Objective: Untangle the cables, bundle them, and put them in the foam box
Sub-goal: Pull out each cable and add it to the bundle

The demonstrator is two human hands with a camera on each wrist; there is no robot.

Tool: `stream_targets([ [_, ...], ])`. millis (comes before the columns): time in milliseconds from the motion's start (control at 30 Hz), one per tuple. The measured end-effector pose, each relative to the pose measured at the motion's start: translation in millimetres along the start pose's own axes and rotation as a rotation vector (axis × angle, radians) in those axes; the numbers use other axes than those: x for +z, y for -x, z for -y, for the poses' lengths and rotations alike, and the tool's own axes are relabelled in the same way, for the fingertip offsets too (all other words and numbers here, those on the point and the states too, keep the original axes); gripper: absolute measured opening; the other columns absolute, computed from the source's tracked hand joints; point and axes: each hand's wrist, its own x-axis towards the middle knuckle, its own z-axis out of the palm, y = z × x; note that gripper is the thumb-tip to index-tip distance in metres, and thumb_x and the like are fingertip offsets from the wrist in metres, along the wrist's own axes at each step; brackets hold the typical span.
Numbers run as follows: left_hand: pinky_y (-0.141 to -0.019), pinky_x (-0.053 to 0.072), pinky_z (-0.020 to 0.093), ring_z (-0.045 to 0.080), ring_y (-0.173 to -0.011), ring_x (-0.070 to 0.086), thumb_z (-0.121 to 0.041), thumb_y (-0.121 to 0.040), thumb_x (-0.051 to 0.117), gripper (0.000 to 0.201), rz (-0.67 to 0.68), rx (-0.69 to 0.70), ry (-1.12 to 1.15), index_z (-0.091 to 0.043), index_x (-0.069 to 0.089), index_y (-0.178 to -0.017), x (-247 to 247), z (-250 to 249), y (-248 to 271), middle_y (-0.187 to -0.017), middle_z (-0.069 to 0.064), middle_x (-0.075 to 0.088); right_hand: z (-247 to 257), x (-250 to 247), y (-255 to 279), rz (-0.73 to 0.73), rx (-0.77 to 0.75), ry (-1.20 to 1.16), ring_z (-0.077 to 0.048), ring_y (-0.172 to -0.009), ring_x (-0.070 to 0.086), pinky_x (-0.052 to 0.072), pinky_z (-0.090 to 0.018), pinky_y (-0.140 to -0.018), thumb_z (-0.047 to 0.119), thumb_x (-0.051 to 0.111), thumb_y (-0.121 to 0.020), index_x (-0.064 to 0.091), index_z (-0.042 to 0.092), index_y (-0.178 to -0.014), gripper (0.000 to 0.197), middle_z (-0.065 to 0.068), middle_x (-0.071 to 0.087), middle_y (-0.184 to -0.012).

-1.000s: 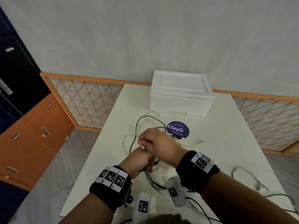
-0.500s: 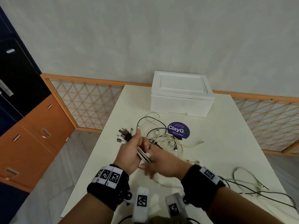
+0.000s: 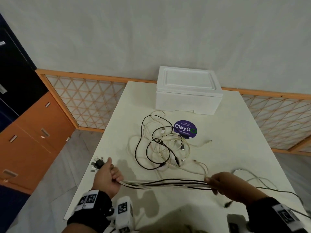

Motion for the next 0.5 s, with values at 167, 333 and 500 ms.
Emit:
stream_targets([
  [167,-0.034,0.019,0.014,0.008,-0.027,0.022,-0.027,-0.098,0.050,0.046,0.012,-0.061,-0.128,-0.020,0.026,-0.059,7.4,31.6,-0.5,-0.036,-0.006,0.023,-20.9,18.3,-24.6,-0.007,0.127,0.288,-0.018,-0.088,0.061,0.043,-0.029,-0.074,0.048,0.043,-0.093,0.041,0.024,-0.063,0.039,0.006,0.052,-0.072],
  [333,-0.034,0.020,0.014,0.008,-0.027,0.023,-0.023,-0.096,0.052,0.046,0.005,-0.054,-0.168,-0.020,0.026,-0.059,16.1,35.0,-3.3,-0.037,-0.007,0.023,-10.1,17.5,-44.6,-0.292,0.191,0.206,-0.024,-0.093,0.060,0.042,-0.028,-0.072,0.028,0.048,-0.086,0.045,0.023,-0.078,0.011,-0.003,0.064,-0.094],
  [500,-0.034,0.019,0.013,0.007,-0.027,0.022,-0.022,-0.097,0.051,0.046,0.017,-0.037,-0.147,-0.019,0.025,-0.058,24.2,31.2,-5.0,-0.037,-0.007,0.023,24.6,4.1,-44.5,-0.408,0.075,0.153,-0.023,-0.075,0.052,0.039,-0.028,-0.062,0.022,0.050,-0.079,0.042,0.023,-0.076,0.009,0.004,0.053,-0.077],
])
